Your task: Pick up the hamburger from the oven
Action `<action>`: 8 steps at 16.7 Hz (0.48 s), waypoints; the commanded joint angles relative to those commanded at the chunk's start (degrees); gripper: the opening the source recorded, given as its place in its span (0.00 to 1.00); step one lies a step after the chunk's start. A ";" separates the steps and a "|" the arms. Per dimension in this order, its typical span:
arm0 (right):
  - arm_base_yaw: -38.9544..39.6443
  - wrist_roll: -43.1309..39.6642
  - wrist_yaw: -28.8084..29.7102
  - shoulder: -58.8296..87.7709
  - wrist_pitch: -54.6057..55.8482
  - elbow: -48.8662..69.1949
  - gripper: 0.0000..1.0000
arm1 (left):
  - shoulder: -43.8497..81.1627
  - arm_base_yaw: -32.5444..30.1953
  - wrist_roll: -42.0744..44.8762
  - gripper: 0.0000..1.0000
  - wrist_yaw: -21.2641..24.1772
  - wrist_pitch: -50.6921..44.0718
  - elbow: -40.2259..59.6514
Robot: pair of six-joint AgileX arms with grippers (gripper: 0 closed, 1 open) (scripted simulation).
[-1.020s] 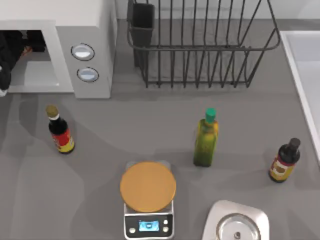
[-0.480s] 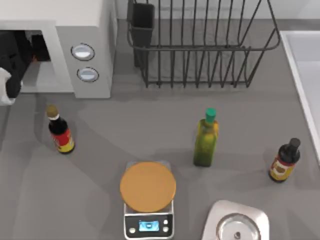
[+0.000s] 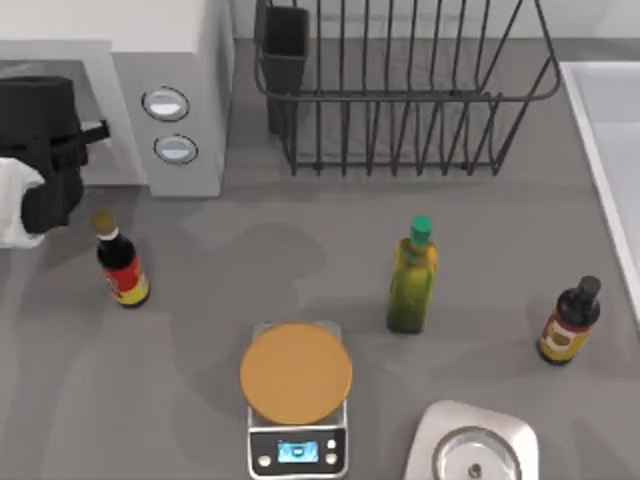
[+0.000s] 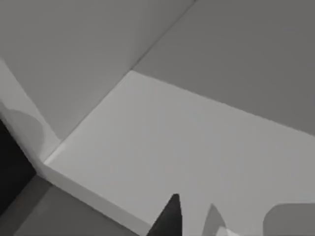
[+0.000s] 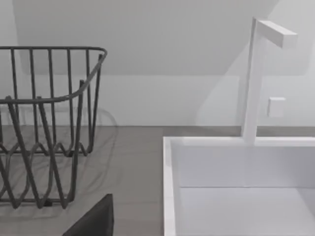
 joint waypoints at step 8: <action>0.00 0.00 0.00 0.00 0.00 0.00 1.00 | -8.47 -8.94 -4.09 0.00 -8.96 -4.97 -7.68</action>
